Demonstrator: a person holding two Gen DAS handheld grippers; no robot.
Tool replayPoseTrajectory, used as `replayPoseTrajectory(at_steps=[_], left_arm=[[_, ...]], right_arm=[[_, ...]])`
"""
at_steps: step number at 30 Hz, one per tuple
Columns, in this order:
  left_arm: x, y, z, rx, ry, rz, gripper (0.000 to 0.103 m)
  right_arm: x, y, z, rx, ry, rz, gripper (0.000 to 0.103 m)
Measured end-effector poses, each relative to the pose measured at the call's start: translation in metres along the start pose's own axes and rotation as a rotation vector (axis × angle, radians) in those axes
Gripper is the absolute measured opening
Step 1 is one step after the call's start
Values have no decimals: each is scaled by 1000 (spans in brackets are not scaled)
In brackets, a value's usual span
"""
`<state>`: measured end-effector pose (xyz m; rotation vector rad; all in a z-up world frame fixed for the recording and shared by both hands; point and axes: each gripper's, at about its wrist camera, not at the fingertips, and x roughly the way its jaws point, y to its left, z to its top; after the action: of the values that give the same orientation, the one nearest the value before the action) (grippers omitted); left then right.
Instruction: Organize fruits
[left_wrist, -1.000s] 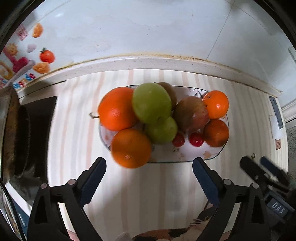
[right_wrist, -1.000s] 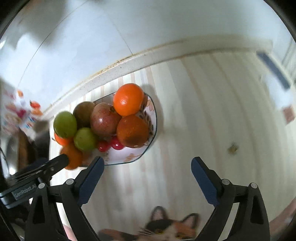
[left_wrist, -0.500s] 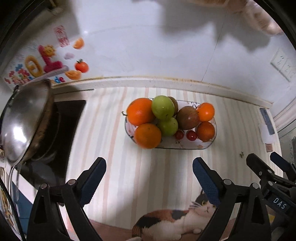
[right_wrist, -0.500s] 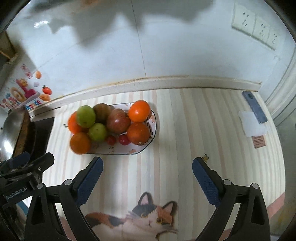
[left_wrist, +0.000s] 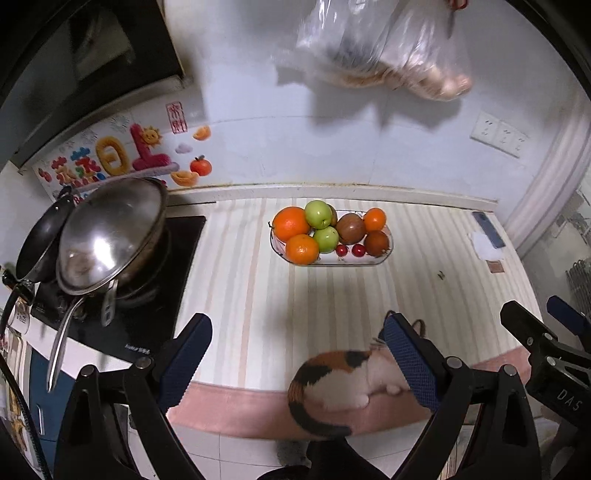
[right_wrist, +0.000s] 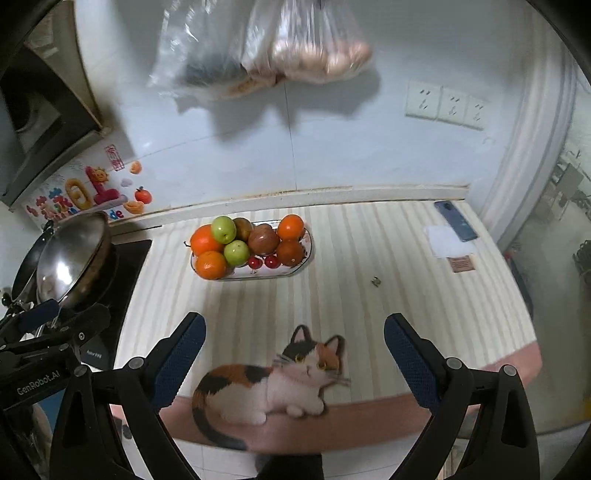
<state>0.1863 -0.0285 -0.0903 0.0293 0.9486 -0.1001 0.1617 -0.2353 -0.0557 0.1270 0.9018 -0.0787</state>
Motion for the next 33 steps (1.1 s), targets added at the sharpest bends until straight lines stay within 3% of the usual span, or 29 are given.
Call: replayPoseTrajectory(at_steps=[8, 16, 33], left_arm=[[-63, 2, -32, 15, -52, -9, 96], [-95, -5, -41, -1, -108, -1, 96], [-82, -18, -29, -40, -107, 22, 96]], right_arm=[[-87, 8, -34, 1, -72, -10, 100], [-126, 9, -41, -20, -111, 13, 100], [-101, -10, -22, -24, -76, 50, 101]])
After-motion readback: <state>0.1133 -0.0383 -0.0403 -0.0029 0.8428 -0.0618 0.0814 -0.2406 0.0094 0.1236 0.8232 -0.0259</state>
